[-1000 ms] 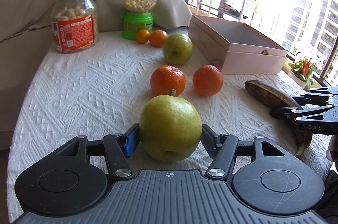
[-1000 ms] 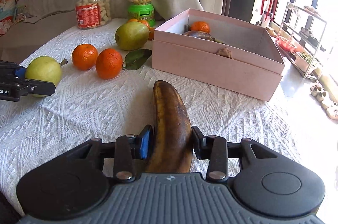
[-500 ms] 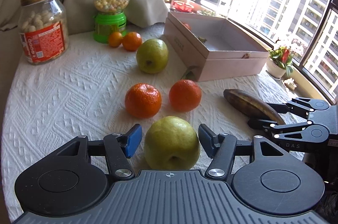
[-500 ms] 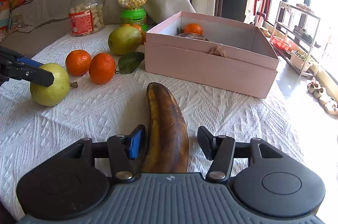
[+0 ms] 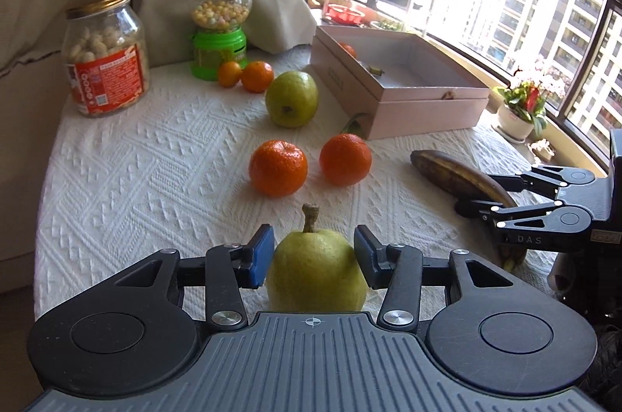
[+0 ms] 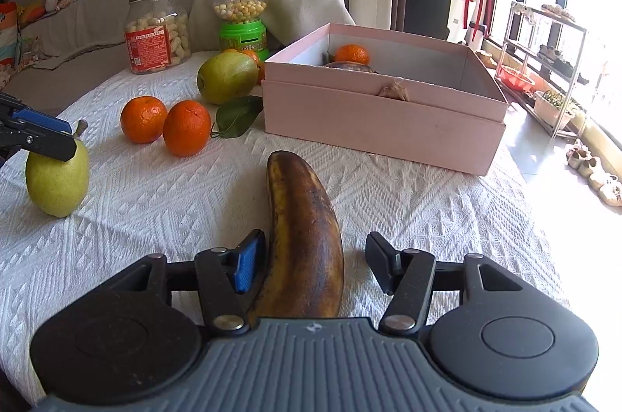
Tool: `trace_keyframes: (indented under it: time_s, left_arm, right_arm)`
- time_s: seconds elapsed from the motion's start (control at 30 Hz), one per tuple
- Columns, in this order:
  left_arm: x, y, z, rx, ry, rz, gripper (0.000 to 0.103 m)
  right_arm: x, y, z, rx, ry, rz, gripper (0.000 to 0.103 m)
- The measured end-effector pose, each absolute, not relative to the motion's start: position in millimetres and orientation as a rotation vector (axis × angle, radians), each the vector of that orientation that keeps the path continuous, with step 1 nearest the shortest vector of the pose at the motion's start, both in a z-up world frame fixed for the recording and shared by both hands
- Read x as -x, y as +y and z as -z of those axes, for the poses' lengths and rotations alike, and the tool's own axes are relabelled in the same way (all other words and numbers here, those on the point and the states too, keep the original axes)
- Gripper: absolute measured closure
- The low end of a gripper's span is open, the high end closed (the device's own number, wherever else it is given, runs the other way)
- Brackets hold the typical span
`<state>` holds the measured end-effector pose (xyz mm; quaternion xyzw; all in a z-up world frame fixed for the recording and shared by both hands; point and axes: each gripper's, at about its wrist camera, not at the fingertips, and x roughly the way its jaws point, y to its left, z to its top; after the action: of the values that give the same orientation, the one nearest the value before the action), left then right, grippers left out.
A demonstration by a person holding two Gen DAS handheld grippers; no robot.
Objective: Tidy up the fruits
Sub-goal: 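Lift the yellow banana with the right gripper while the left gripper holds the pear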
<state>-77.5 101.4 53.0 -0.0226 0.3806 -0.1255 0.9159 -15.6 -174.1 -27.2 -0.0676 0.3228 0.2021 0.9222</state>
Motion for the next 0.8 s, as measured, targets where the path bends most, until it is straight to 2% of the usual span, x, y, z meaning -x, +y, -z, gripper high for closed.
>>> trace_keyframes:
  time_s: [0.23,0.43,0.67,0.8]
  left_arm:
    - [133,102,-51,0.049,0.735,0.212,0.052]
    - [137,82,-46,-0.051,0.661,0.189,0.051]
    - [135,63,-36,-0.165,0.631,0.137,0.036]
    - [133,77,-35,-0.083,0.646,0.115,0.036]
  right_arm:
    - [17,-173,27,0.143,0.664,-0.409,0.045]
    - [16,-171,27,0.151,0.666,-0.403,0.045]
    - [17,-172,27,0.151,0.667,-0.392,0.040]
    - [17,-174,28,0.145,0.664,-0.385,0.036]
